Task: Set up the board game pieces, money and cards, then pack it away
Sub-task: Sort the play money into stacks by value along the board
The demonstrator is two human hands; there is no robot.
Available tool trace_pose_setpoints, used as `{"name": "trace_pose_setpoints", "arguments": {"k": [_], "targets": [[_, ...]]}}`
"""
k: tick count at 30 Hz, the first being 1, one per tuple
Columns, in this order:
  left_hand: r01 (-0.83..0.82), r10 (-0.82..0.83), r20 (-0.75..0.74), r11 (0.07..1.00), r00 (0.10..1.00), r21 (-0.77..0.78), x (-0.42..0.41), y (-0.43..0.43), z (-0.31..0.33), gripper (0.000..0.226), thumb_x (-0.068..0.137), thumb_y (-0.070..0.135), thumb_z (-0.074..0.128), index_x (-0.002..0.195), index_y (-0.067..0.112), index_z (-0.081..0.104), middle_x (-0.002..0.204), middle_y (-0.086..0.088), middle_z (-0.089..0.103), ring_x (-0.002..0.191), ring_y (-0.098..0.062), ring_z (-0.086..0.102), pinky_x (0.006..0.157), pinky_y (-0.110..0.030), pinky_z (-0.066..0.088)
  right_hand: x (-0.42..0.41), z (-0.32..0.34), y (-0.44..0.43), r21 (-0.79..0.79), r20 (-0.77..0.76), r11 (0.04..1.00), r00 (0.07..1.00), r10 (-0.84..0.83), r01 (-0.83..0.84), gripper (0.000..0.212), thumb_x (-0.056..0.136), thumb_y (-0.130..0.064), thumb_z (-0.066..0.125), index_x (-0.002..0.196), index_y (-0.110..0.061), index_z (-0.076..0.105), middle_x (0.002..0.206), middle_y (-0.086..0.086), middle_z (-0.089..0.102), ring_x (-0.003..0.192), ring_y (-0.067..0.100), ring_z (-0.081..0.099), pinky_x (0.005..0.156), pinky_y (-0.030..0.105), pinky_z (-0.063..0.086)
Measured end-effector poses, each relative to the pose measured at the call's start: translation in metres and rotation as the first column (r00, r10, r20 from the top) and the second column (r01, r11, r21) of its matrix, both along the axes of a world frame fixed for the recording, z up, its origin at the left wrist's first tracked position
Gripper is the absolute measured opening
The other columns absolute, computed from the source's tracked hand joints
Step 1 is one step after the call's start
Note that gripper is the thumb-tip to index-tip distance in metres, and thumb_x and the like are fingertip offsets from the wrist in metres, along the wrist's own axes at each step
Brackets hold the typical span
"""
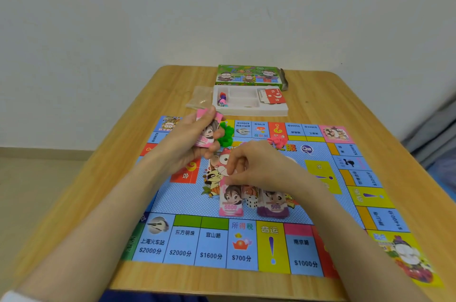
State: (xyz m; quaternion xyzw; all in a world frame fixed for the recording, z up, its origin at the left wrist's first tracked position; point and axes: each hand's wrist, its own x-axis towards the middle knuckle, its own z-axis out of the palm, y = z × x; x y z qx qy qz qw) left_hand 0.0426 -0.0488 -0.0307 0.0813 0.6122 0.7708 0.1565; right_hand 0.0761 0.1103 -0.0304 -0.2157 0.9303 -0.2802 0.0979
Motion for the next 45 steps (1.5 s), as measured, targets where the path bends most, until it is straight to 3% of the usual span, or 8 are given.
{"name": "trace_pose_setpoints", "arguments": {"k": [7,12,17,21,26,30,39,45], "targets": [[0.019,-0.019,-0.024,1.000,1.000,-0.008,0.000,0.000,0.001,0.037,0.083,0.041,0.047,0.103,0.010,0.046,0.056,0.001,0.050,0.038,-0.010,0.044,0.033,-0.019,0.035,0.009,0.007,0.002,0.035,0.071,0.976,0.975,0.211,-0.214,0.047,0.072,-0.034,0.079,0.112,-0.026,0.054,0.110,-0.006,0.047,0.096,0.004,0.044,0.084,0.021,0.042],[0.014,-0.014,-0.014,1.000,1.000,-0.009,0.000,0.000,0.001,0.030,0.091,0.038,0.042,0.102,0.010,0.045,0.056,0.002,0.050,0.038,-0.010,0.044,0.034,-0.018,0.034,0.014,0.002,-0.001,0.157,0.077,0.940,0.952,0.295,-0.304,0.052,0.076,-0.029,0.075,0.120,-0.027,0.047,0.117,-0.005,0.038,0.109,0.010,0.036,0.097,0.033,0.039],[0.017,-0.017,0.015,1.000,1.000,-0.004,0.000,0.000,0.001,0.041,0.083,0.041,0.048,0.109,0.011,0.045,0.058,0.001,0.052,0.040,-0.011,0.046,0.035,-0.019,0.036,0.013,0.001,-0.003,0.203,0.019,0.938,0.959,0.284,-0.282,0.051,0.076,-0.030,0.073,0.119,-0.026,0.047,0.110,-0.006,0.037,0.099,0.009,0.034,0.089,0.032,0.039],[0.074,-0.084,0.113,0.994,0.990,0.085,0.000,0.000,0.002,0.020,0.098,0.027,0.038,0.111,0.012,0.042,0.064,-0.003,0.052,0.046,-0.013,0.051,0.037,-0.020,0.043,0.014,0.003,-0.002,0.151,0.008,0.964,0.975,0.222,-0.221,0.046,0.076,-0.043,0.073,0.112,-0.025,0.049,0.109,-0.007,0.042,0.100,0.011,0.042,0.088,0.031,0.041],[0.035,-0.050,0.144,0.993,0.988,0.110,0.001,-0.001,0.004,0.015,0.096,-0.002,0.036,0.106,0.002,0.047,0.086,-0.012,0.062,0.062,-0.020,0.067,0.051,-0.028,0.057,0.002,0.006,0.002,-0.148,-0.105,0.985,0.989,-0.100,0.084,0.033,0.083,-0.044,0.065,0.083,-0.011,0.059,0.076,-0.006,0.051,0.064,0.005,0.043,0.060,0.024,0.036],[0.167,-0.165,0.076,0.986,0.983,-0.019,0.004,0.000,0.002,0.026,0.092,-0.003,0.048,0.113,0.012,0.055,0.094,-0.005,0.072,0.081,-0.026,0.072,0.063,-0.029,0.060,-0.005,0.002,0.005,-0.458,-0.085,0.840,0.926,-0.367,0.291,0.026,0.088,-0.036,0.061,0.083,-0.011,0.056,0.075,-0.001,0.055,0.058,0.003,0.043,0.053,0.015,0.032],[0.218,-0.218,0.020,0.961,0.976,-0.170,0.011,0.003,0.004,0.030,0.079,0.002,0.063,0.106,0.013,0.058,0.082,-0.007,0.074,0.067,-0.021,0.073,0.046,-0.018,0.053,-0.002,0.004,0.002,-0.560,-0.218,0.792,0.879,-0.424,0.243,0.014,0.077,-0.010,0.074,0.074,-0.017,0.061,0.056,-0.004,0.058,0.051,0.004,0.053,0.051,0.015,0.041],[0.179,-0.179,0.011,0.973,0.984,-0.143,0.010,0.004,0.003,0.037,0.071,0.010,0.065,0.107,0.012,0.059,0.082,-0.009,0.074,0.062,-0.021,0.072,0.044,-0.018,0.052,-0.003,0.001,0.004,-0.523,-0.300,0.833,0.875,-0.381,0.184,0.006,0.088,-0.008,0.061,0.086,-0.013,0.060,0.060,0.007,0.064,0.059,0.022,0.061,0.057,0.039,0.047]]}}
